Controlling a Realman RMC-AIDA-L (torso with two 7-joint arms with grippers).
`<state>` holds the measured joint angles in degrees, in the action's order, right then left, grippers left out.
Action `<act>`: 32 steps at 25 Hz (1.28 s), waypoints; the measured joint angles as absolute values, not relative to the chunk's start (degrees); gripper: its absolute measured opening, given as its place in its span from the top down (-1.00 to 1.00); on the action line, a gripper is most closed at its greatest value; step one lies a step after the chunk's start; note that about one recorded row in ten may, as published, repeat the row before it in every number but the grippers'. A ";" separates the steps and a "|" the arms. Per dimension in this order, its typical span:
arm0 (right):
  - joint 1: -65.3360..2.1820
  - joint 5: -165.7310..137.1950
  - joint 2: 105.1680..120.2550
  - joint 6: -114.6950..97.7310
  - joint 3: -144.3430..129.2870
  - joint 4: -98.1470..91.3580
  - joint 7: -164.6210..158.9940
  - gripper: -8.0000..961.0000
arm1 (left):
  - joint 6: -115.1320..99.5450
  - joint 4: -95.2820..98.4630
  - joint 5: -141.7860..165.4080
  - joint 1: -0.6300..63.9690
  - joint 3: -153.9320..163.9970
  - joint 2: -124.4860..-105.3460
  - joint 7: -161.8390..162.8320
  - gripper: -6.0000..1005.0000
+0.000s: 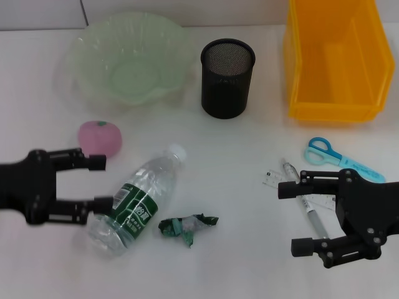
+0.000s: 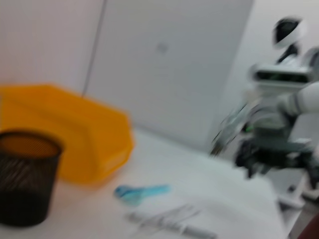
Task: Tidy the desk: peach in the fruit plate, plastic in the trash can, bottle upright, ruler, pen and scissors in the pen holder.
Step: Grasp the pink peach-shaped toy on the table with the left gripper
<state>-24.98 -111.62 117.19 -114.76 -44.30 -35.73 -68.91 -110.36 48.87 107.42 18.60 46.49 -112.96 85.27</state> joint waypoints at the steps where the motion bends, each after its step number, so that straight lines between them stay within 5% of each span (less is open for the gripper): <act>1: -24.98 -111.62 117.19 -114.76 -44.30 -35.73 -68.91 -0.73 | -110.36 48.86 107.42 18.60 46.49 -112.96 85.27 -0.71; 15: -23.53 -111.57 117.15 -112.05 -44.27 -35.68 -68.64 -0.73 | -90.95 59.26 136.19 34.54 46.71 -114.75 114.58 -0.71; 20: -23.50 -111.53 117.40 -111.46 -44.20 -35.68 -68.63 -0.73 | -85.88 58.98 151.55 39.84 47.42 -118.41 118.23 -0.71; 32: -24.52 -111.20 116.99 -110.82 -43.69 -35.69 -68.71 -0.73 | -79.14 57.85 153.08 39.72 59.81 -118.42 123.46 -0.59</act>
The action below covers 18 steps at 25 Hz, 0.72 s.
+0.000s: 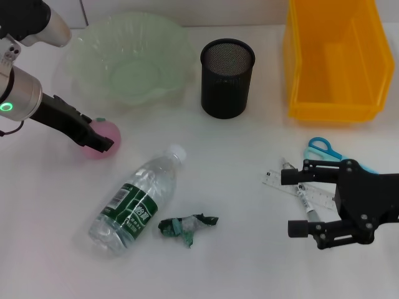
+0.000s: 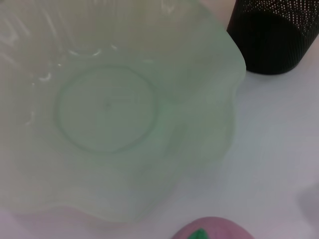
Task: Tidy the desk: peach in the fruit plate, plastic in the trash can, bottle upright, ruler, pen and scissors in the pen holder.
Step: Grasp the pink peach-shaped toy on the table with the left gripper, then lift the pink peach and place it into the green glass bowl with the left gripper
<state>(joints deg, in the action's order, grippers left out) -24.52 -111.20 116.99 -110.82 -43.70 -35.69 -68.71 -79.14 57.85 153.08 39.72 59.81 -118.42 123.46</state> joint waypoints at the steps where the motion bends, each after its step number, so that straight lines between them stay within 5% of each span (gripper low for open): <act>1: -24.60 -111.20 116.99 -110.74 -43.47 -35.69 -68.72 -0.73 | -79.06 57.86 153.10 39.71 59.90 -118.43 123.51 -0.55; 11: -25.14 -111.14 116.81 -110.21 -43.06 -35.70 -68.82 -0.73 | -79.04 58.13 153.24 39.83 60.04 -118.38 122.98 -0.10; 18: -25.60 -111.09 116.69 -109.62 -43.07 -35.75 -68.82 -0.73 | -80.25 59.65 152.94 39.78 59.87 -118.38 122.92 0.43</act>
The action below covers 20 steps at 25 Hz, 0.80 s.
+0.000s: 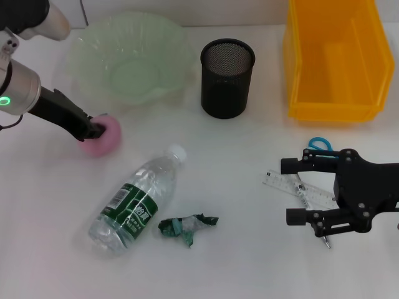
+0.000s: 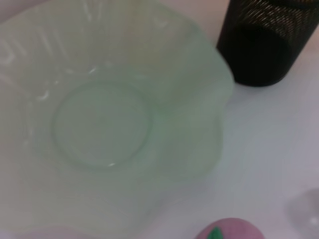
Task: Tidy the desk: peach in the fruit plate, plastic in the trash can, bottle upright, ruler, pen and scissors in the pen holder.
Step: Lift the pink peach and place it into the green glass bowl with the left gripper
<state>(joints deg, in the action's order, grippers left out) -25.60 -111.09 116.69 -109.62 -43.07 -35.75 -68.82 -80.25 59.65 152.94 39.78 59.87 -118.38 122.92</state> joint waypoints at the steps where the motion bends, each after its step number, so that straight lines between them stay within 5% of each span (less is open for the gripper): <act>1: -25.60 -111.08 116.69 -109.50 -43.07 -35.74 -68.82 -0.73 | -83.67 61.76 151.10 39.77 58.52 -118.38 122.09 0.50; 4: -25.66 -111.08 116.68 -109.42 -43.07 -35.72 -68.82 -0.73 | -87.50 63.39 147.82 39.84 55.45 -118.26 120.50 0.69; 9: -25.57 -111.09 116.60 -109.52 -42.67 -35.68 -68.68 -0.73 | -92.66 64.51 136.70 40.94 45.16 -117.47 117.14 0.74; 18: -25.45 -111.04 117.26 -109.47 -42.63 -35.68 -68.40 -0.73 | -70.08 61.28 138.85 42.47 46.46 -118.07 126.07 0.87; 20: -25.44 -111.03 117.38 -109.46 -42.62 -35.68 -68.37 -0.73 | -68.76 61.09 139.18 42.47 46.74 -118.32 126.21 0.71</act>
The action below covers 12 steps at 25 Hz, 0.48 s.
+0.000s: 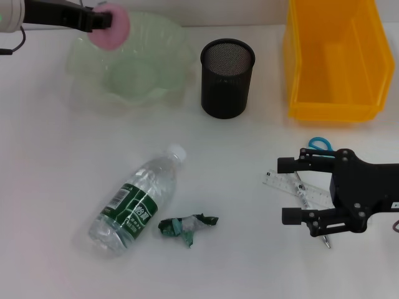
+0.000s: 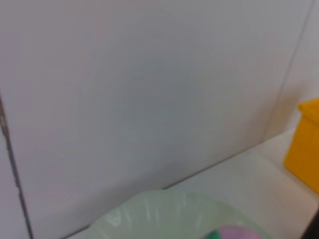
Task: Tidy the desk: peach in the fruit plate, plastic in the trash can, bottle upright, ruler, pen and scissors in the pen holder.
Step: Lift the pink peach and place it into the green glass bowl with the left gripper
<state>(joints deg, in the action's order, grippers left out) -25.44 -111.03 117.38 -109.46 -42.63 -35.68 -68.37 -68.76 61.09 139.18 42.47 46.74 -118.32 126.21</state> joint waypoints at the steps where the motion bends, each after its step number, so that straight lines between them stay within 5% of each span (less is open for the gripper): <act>1: -25.40 -111.01 117.52 -109.47 -42.62 -35.68 -68.35 -0.73 | -67.73 60.85 139.32 42.45 47.01 -118.44 126.28 0.64; 12: -25.14 -110.92 118.50 -106.97 -38.08 -35.59 -70.24 -0.73 | -73.36 60.79 128.50 39.25 46.92 -117.91 118.58 -0.19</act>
<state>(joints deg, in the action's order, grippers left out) -25.14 -110.92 118.50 -106.97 -38.08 -35.59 -70.24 -73.36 60.79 128.50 39.25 46.93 -117.91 118.58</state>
